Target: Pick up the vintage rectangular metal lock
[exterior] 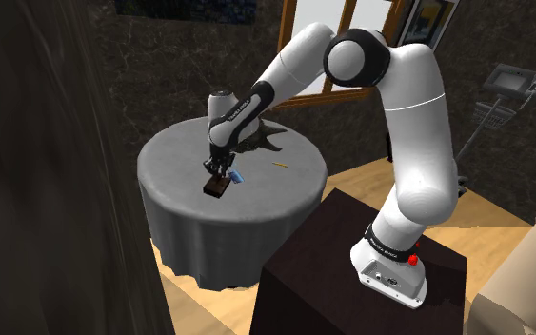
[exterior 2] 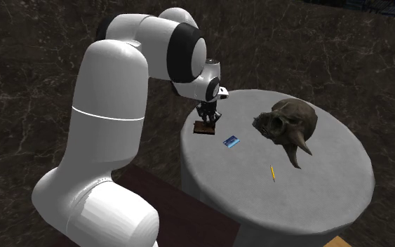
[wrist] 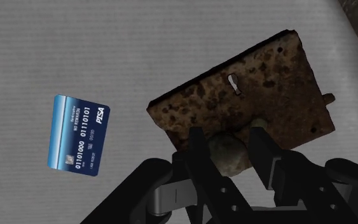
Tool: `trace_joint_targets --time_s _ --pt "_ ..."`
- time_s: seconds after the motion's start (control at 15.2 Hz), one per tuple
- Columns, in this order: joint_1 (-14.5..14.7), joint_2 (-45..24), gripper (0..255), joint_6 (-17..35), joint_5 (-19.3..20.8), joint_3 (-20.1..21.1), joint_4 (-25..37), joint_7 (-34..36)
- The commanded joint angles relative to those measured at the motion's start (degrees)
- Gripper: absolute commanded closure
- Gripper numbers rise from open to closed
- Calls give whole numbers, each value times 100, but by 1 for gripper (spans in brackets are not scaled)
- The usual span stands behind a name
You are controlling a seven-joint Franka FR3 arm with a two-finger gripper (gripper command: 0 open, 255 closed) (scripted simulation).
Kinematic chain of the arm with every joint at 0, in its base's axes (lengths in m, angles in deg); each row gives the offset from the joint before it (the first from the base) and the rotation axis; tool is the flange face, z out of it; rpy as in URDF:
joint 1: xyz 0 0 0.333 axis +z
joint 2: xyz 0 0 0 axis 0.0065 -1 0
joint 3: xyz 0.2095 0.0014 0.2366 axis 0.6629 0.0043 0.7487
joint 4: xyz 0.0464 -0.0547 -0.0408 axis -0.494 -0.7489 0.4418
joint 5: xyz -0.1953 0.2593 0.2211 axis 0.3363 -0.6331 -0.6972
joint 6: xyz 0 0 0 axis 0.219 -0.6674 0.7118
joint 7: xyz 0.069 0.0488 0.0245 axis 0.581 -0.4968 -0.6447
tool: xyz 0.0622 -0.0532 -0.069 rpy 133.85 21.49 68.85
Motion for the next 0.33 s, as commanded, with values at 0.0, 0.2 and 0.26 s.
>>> trace_joint_targets --time_s 0.0,0.2,0.26 --pt "-6 118 255 -109 -8 7 -10 -7" --pt "-11 247 255 -223 -16 13 -24 -13" --pt "-11 246 255 -224 -16 13 -24 -13"
